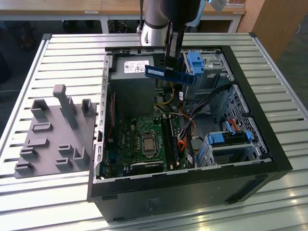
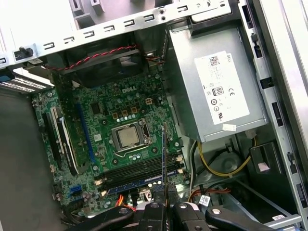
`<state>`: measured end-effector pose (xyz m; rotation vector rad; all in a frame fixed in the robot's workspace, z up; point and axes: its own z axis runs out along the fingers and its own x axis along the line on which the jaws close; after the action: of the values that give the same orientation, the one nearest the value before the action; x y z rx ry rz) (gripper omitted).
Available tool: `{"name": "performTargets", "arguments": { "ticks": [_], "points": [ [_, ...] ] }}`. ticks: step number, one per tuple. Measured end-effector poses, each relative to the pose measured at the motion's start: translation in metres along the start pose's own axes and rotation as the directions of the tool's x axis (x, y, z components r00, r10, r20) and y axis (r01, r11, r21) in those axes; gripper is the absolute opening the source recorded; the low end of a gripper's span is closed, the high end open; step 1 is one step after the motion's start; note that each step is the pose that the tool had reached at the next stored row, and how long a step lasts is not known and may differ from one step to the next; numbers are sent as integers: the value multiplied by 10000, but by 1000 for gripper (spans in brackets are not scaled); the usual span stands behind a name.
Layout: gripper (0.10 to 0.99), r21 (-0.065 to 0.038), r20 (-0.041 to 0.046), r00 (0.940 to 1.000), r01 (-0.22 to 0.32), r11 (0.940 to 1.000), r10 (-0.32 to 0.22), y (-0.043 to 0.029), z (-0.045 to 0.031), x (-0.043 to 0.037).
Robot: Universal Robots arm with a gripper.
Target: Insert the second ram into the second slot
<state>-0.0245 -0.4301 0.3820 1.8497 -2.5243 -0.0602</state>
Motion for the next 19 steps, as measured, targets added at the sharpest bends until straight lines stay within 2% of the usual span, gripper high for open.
{"name": "performTargets", "arguments": {
  "ticks": [19],
  "points": [
    [137, 5, 15, 9993, -385, 9993, 385, 0, 0, 0]
  ]
}}
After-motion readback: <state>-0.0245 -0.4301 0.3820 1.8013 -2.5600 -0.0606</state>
